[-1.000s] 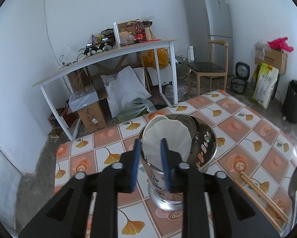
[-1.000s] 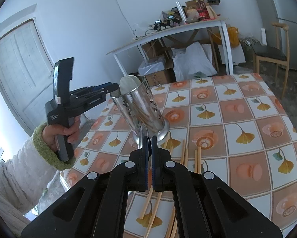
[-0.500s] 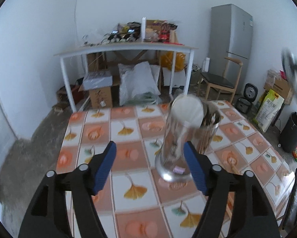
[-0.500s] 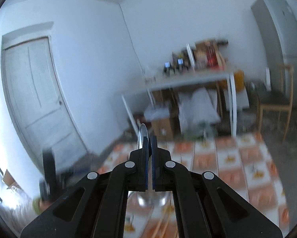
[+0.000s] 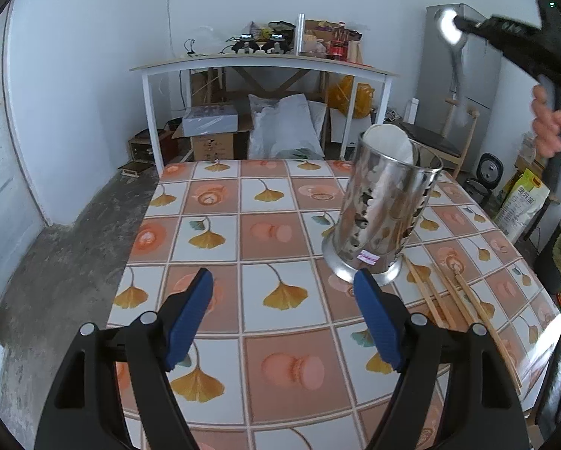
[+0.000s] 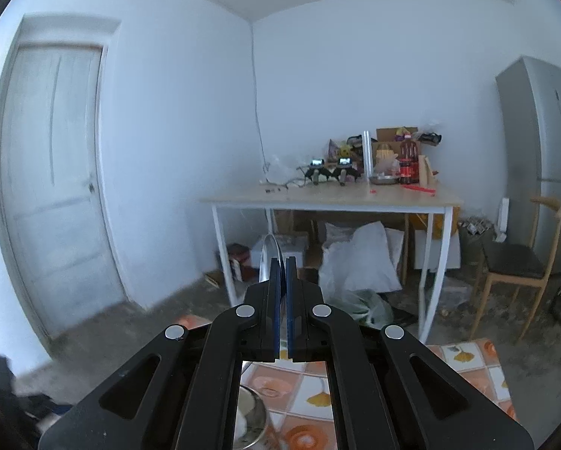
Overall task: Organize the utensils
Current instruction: 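Lower the large steel spoon into the holder and open the right tool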
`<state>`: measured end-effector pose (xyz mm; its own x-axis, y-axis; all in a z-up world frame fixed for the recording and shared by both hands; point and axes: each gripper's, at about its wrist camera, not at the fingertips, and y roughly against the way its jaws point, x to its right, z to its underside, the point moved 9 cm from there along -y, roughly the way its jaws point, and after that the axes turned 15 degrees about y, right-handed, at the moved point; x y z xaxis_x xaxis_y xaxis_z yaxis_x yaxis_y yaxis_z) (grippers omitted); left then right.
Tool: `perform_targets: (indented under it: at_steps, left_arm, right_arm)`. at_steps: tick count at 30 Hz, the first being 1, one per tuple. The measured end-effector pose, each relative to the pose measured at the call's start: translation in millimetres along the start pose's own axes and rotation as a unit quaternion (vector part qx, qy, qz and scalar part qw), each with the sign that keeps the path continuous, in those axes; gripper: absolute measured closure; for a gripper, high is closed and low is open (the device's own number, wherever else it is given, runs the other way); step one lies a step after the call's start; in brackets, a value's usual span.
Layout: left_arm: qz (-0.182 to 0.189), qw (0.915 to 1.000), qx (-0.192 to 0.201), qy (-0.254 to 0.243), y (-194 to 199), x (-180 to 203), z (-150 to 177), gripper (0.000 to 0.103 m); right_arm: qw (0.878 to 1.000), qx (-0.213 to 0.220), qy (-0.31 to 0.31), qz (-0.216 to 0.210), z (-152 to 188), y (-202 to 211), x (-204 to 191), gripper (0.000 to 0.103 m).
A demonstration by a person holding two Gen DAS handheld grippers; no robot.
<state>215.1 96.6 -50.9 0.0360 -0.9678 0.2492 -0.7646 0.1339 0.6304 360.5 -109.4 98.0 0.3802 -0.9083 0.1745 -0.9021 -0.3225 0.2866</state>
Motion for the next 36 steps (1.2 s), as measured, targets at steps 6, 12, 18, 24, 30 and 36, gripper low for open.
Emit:
perform_targets:
  at_steps: [6, 12, 18, 24, 30, 36]
  left_arm:
    - [-0.004, 1.0000, 0.006, 0.005, 1.4, -7.0, -4.4, 0.028]
    - [-0.003, 1.0000, 0.007, 0.002, 0.8, -8.0, -5.2, 0.028]
    - [-0.002, 1.0000, 0.006, 0.004, 0.3, -7.8, -5.1, 0.028]
    - [0.001, 0.9999, 0.009, 0.005, 1.2, -4.1, -5.1, 0.028]
    - [0.000, 1.0000, 0.009, 0.003, 0.0, -2.2, -3.2, 0.028]
    - [-0.001, 0.9999, 0.011, 0.009, 0.6, -5.1, -3.2, 0.028]
  right_arm:
    - [0.998, -0.036, 0.051, 0.011, 35.5, -24.6, -18.1, 0.102]
    - [0.996, -0.050, 0.079, 0.004, 52.5, -28.3, -32.5, 0.102]
    - [0.994, -0.059, 0.093, -0.008, 66.0, -20.4, -44.9, 0.102]
    - [0.994, -0.060, 0.094, -0.006, 65.3, -14.6, -43.6, 0.102]
    - [0.987, -0.037, 0.148, 0.044, 55.7, -6.3, -56.6, 0.102]
    - [0.976, -0.036, 0.207, 0.051, 63.8, -7.8, -79.6, 0.103]
